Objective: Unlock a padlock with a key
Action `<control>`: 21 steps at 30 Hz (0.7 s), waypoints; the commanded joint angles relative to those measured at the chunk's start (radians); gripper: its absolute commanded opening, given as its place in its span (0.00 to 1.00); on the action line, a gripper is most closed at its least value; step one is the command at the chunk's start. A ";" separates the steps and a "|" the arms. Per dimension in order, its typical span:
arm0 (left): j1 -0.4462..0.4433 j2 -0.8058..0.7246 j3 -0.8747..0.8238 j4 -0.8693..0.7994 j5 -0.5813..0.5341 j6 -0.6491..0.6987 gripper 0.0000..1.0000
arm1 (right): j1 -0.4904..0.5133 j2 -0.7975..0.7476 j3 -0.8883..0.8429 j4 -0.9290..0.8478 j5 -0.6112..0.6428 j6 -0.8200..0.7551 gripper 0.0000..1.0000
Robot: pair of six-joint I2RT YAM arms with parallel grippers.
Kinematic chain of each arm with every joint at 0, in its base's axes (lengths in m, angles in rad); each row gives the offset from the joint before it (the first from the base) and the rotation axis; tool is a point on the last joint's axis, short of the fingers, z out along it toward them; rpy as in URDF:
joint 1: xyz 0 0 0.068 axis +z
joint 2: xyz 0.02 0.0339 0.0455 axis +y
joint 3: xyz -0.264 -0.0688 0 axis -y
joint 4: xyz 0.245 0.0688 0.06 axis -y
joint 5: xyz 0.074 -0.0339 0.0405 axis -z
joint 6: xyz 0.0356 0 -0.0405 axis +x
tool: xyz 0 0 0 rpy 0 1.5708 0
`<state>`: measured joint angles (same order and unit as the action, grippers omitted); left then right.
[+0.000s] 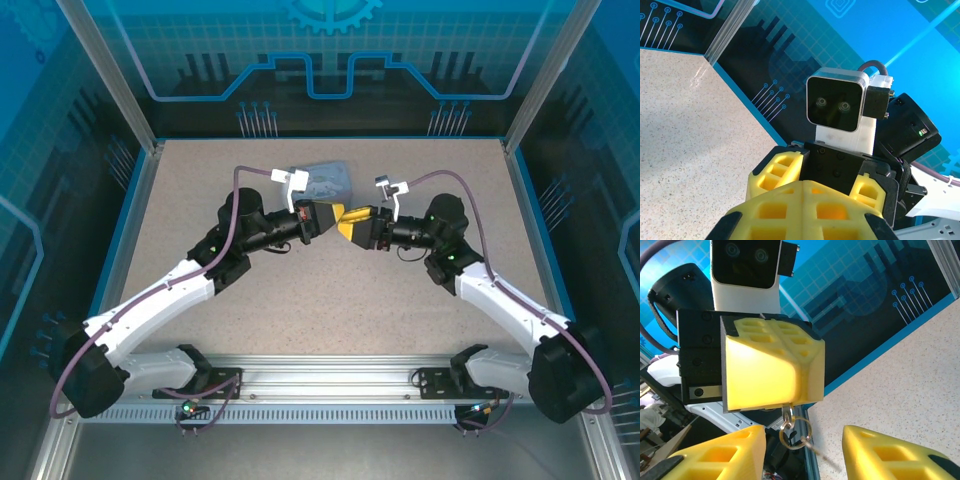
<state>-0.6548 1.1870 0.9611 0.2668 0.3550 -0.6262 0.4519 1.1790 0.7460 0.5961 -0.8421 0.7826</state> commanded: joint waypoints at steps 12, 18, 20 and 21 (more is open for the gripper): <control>-0.014 -0.012 0.033 -0.020 -0.016 0.035 0.00 | 0.024 0.011 0.030 0.063 0.034 0.023 0.27; -0.017 -0.009 0.033 -0.027 -0.007 0.042 0.00 | 0.022 0.002 0.028 0.067 0.054 0.033 0.19; -0.019 -0.010 0.030 -0.029 -0.007 0.044 0.00 | 0.021 -0.001 0.024 0.075 0.059 0.039 0.16; -0.019 -0.011 0.028 -0.031 -0.009 0.046 0.00 | 0.021 -0.003 0.023 0.077 0.059 0.042 0.14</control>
<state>-0.6598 1.1870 0.9623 0.2459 0.3477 -0.6083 0.4660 1.1851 0.7460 0.6258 -0.8139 0.8150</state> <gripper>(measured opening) 0.053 0.150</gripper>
